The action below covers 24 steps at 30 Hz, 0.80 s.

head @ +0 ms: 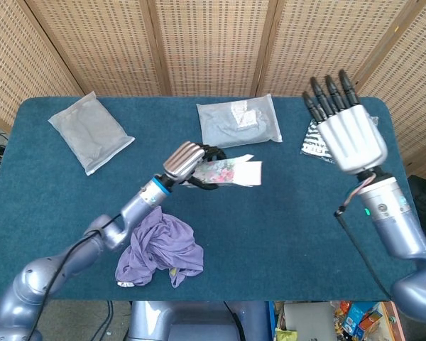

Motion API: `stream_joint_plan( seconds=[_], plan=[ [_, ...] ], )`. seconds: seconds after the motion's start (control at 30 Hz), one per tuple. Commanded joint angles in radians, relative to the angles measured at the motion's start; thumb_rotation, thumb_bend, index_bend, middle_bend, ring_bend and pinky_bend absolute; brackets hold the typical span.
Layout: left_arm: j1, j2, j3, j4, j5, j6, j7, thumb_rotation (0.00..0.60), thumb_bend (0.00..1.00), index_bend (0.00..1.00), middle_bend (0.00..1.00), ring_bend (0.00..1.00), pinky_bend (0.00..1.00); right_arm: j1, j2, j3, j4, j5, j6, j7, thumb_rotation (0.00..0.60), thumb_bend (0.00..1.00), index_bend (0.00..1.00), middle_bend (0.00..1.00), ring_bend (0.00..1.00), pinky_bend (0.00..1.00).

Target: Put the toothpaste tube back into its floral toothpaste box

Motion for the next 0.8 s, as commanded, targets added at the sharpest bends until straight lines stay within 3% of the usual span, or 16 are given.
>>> stream_joint_plan(
  seconds=[0.03, 0.2, 0.33, 0.43, 0.5, 0.57, 0.6, 0.67, 0.7, 0.8],
  plan=[
    [0.049, 0.077, 0.06, -0.075, 0.027, -0.058, 0.087, 0.6, 0.1, 0.6, 0.57, 0.53, 0.58, -0.114, -0.04, -0.027, 0.123, -0.103, -0.01, 0.191, 0.6, 0.0, 0.0, 0.0, 0.0, 0.0],
    [0.071, 0.128, 0.086, -0.165, -0.013, -0.182, 0.183, 0.6, 0.1, 0.6, 0.57, 0.53, 0.58, -0.175, -0.093, -0.044, 0.171, -0.13, -0.004, 0.266, 0.6, 0.0, 0.0, 0.0, 0.0, 0.0],
    [0.073, 0.123, 0.068, -0.194, -0.063, -0.254, 0.254, 0.6, 0.1, 0.6, 0.57, 0.52, 0.58, -0.208, -0.121, -0.044, 0.19, -0.149, 0.002, 0.309, 0.6, 0.0, 0.0, 0.0, 0.0, 0.0],
    [0.063, 0.119, 0.054, -0.21, -0.107, -0.337, 0.304, 0.6, 0.1, 0.6, 0.51, 0.41, 0.5, -0.227, -0.133, -0.043, 0.197, -0.168, 0.006, 0.332, 0.6, 0.0, 0.0, 0.0, 0.0, 0.0],
    [0.058, 0.119, 0.044, -0.226, -0.134, -0.381, 0.331, 0.6, 0.1, 0.58, 0.4, 0.28, 0.38, -0.238, -0.141, -0.038, 0.201, -0.176, 0.009, 0.344, 0.6, 0.0, 0.0, 0.0, 0.0, 0.0],
    [0.053, 0.125, 0.036, -0.251, -0.161, -0.43, 0.356, 0.6, 0.1, 0.47, 0.23, 0.13, 0.25, -0.246, -0.149, -0.032, 0.205, -0.181, 0.011, 0.355, 0.6, 0.0, 0.0, 0.0, 0.0, 0.0],
    [0.051, 0.129, 0.032, -0.264, -0.171, -0.444, 0.366, 0.6, 0.1, 0.33, 0.11, 0.06, 0.17, -0.249, -0.151, -0.03, 0.207, -0.183, 0.012, 0.359, 0.6, 0.0, 0.0, 0.0, 0.0, 0.0],
    [0.053, 0.141, 0.019, -0.298, -0.193, -0.458, 0.38, 0.6, 0.1, 0.11, 0.01, 0.0, 0.05, -0.258, -0.155, -0.024, 0.21, -0.191, 0.016, 0.367, 0.6, 0.0, 0.0, 0.0, 0.0, 0.0],
    [0.057, 0.15, 0.01, -0.32, -0.2, -0.455, 0.374, 0.6, 0.1, 0.04, 0.0, 0.0, 0.02, -0.263, -0.156, -0.022, 0.21, -0.194, 0.019, 0.372, 0.6, 0.0, 0.0, 0.0, 0.0, 0.0],
    [0.077, 0.182, -0.009, -0.376, -0.203, -0.406, 0.384, 0.6, 0.1, 0.0, 0.0, 0.0, 0.0, -0.279, -0.158, -0.018, 0.21, -0.207, 0.027, 0.389, 0.6, 0.0, 0.0, 0.0, 0.0, 0.0]
  ],
)
